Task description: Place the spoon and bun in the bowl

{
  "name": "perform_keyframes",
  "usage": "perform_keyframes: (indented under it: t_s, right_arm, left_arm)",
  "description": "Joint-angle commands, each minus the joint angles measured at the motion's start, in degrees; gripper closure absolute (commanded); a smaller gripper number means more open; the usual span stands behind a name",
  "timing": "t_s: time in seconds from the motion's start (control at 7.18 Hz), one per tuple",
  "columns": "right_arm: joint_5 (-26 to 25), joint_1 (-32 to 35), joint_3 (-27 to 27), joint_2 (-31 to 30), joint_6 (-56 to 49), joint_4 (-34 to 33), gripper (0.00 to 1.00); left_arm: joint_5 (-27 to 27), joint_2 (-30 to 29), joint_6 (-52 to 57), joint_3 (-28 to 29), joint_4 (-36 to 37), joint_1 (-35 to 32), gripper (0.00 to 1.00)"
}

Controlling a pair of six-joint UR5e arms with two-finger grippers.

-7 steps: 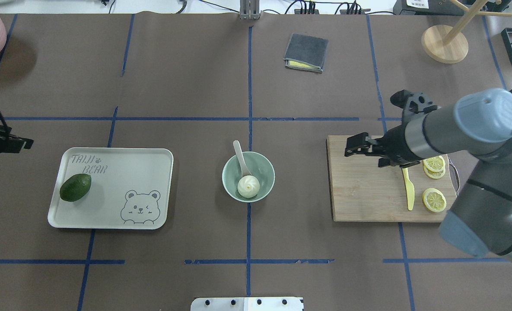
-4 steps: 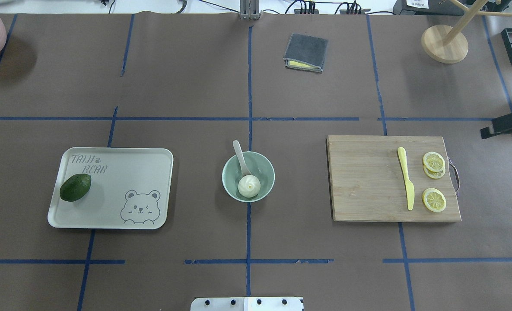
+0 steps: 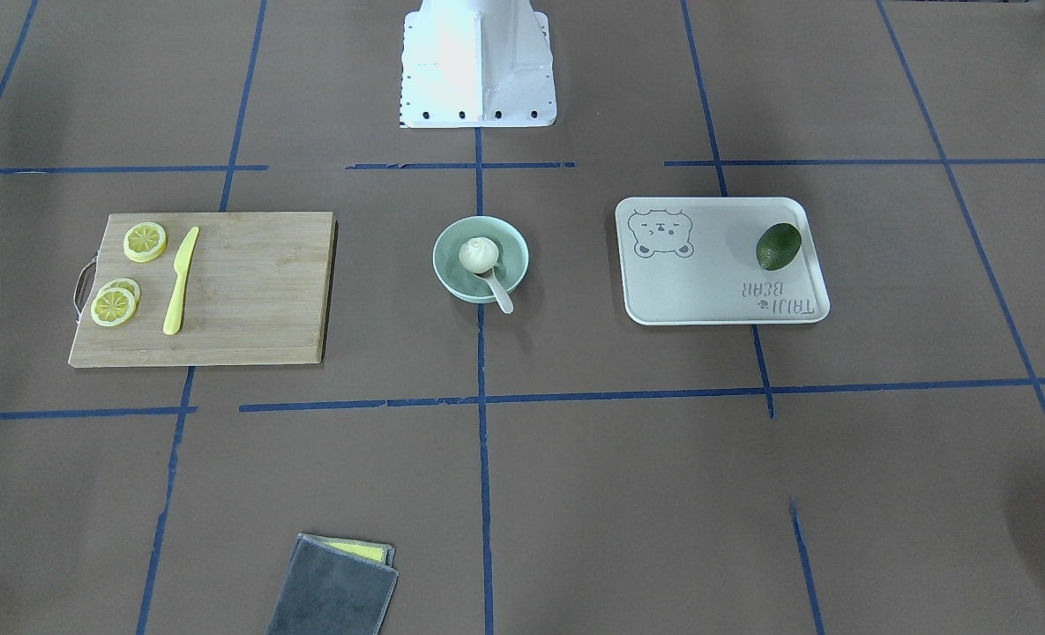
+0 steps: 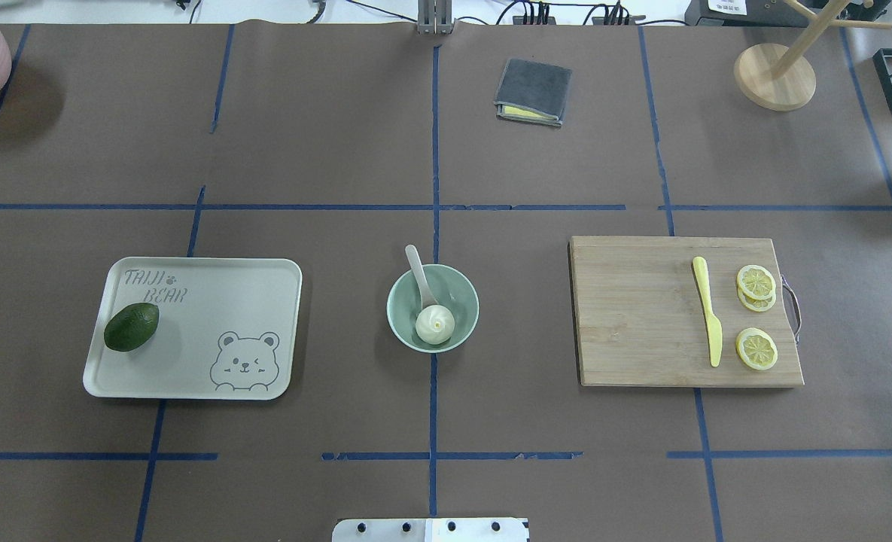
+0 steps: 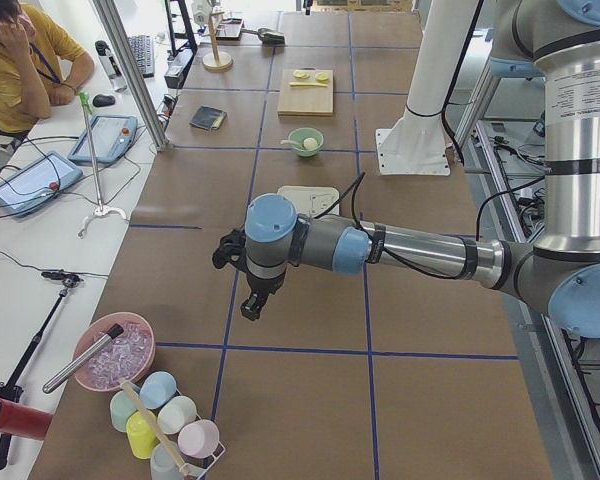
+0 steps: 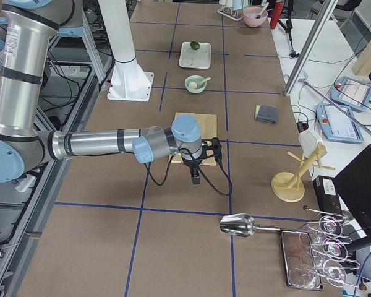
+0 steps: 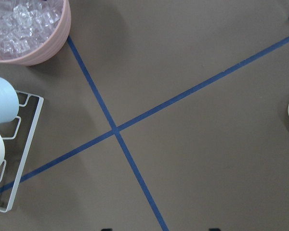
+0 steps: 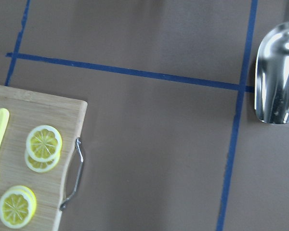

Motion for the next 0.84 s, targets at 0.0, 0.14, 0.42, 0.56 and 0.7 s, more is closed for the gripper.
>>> perform_keyframes:
  t_s: [0.0,0.14,0.42,0.56,0.7]
  right_arm:
    - [-0.55,3.97,0.51,1.69,-12.58,-11.36,0.00]
    - [-0.64,3.63,0.60,2.05,-12.59,-12.61,0.00]
    - [-0.38,1.88,0.52,4.75,-12.59,-17.59,0.00]
    - [-0.55,1.96,0.78,6.87,-12.59,-22.07,0.00]
    - [-0.64,1.96,0.69,6.80,-12.51,-22.20,0.00]
  left_arm:
    - [-2.05,0.03,-9.35,2.06,0.26,-0.07,0.00]
    - [-3.46,0.46,-9.40,2.15,0.08,-0.07,0.00]
    - [-6.27,0.73,-10.63,1.97,0.34,-0.07,0.00]
    - [-6.72,0.82,-11.33,1.89,0.34,-0.07,0.00]
    - [-6.82,0.82,-11.16,1.80,0.34,-0.15,0.00]
